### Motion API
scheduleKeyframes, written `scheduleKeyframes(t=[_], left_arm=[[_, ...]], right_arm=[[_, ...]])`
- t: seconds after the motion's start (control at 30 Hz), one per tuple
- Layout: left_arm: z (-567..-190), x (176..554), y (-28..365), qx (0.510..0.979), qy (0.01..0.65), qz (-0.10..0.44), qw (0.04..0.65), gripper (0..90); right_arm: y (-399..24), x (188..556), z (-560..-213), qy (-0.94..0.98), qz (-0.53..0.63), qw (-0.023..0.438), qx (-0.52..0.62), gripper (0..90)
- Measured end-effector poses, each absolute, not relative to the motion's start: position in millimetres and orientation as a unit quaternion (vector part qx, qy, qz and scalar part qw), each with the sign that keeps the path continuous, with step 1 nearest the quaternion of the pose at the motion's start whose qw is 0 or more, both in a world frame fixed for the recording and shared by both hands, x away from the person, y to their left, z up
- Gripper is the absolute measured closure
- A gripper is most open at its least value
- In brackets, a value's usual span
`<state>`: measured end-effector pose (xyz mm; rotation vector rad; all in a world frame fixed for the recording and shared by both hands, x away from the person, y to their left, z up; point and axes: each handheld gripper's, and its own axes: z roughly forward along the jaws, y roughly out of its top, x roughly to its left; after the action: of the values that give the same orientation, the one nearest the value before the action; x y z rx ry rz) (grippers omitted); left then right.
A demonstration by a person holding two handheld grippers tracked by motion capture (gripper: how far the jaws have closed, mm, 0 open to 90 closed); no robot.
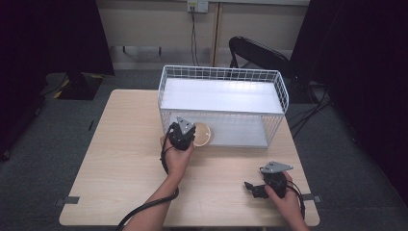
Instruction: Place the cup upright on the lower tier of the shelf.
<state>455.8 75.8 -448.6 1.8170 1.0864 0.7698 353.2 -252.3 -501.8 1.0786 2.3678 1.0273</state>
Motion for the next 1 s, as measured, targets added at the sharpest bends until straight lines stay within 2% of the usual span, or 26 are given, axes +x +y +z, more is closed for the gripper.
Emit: scheduleKeyframes(t=[0.3, 1.0], left_arm=[[-454, 460, 75, 0.728, 0.444, 0.315, 0.417, 82.9], [-459, 464, 75, 0.706, 0.463, 0.312, 0.436, 80.0]], right_arm=[[-252, 353, -502, 0.834, 0.362, 0.172, 0.38, 11.7], [-252, 353, -502, 0.833, 0.361, 0.172, 0.382, 11.7]])
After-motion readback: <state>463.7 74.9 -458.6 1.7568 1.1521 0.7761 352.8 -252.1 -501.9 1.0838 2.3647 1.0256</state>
